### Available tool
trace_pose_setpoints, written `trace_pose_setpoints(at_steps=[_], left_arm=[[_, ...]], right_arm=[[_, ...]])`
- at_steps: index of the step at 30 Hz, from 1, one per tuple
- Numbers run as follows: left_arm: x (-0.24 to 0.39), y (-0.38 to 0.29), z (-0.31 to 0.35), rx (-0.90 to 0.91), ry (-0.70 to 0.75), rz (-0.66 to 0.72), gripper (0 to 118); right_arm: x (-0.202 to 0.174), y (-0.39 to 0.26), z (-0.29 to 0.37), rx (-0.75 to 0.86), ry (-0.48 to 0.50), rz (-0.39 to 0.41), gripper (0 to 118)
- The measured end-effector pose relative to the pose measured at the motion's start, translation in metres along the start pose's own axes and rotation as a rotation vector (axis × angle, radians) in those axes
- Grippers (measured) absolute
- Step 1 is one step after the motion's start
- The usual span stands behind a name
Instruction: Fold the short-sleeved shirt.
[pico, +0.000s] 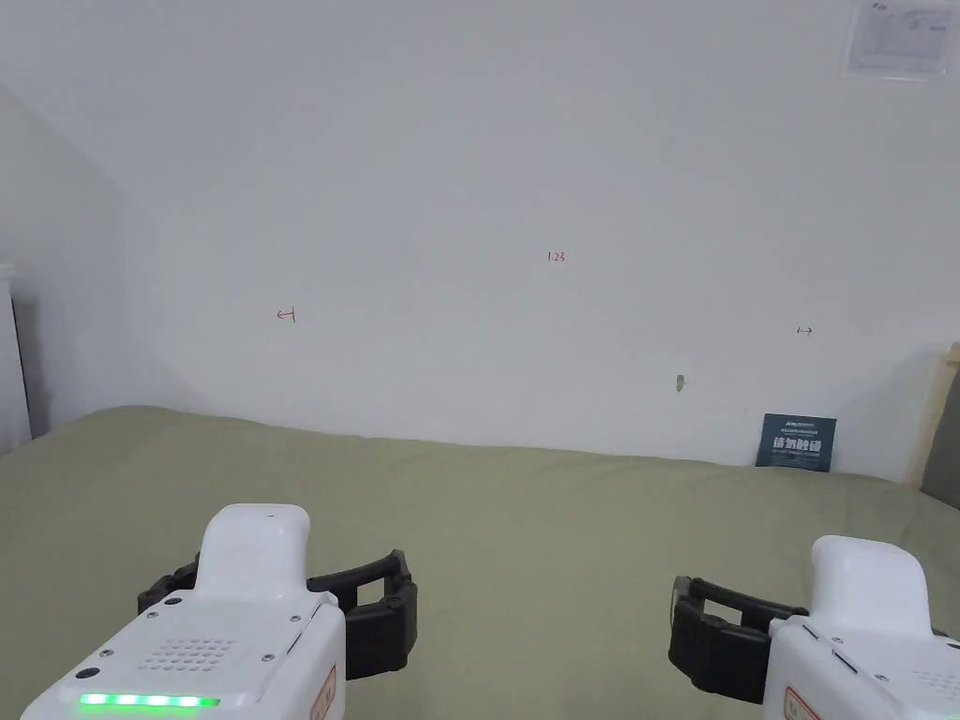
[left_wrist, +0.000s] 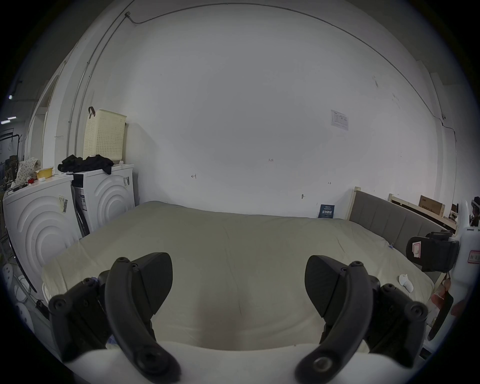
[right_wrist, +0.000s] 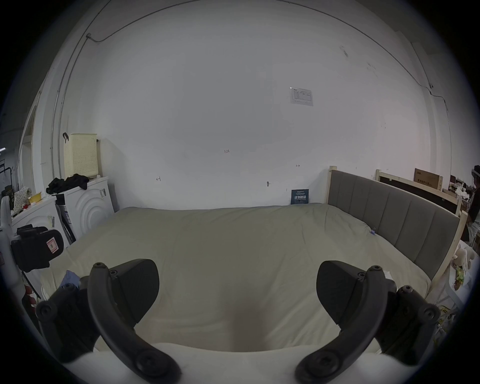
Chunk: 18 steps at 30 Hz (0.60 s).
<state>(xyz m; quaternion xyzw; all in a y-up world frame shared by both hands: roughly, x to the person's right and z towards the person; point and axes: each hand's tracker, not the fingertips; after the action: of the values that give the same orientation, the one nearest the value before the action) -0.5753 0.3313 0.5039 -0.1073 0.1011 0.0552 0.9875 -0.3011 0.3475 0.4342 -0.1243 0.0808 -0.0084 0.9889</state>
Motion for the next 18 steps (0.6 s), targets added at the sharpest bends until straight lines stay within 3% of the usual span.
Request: trace_pose_setpoints(at_steps=[18], left_arm=[[0.0018,0.0007,0.0042,-0.004,0.001,-0.003,106]], right_arm=[[-0.0019,0.0030,0.0024,0.017,0.006,0.014,118]])
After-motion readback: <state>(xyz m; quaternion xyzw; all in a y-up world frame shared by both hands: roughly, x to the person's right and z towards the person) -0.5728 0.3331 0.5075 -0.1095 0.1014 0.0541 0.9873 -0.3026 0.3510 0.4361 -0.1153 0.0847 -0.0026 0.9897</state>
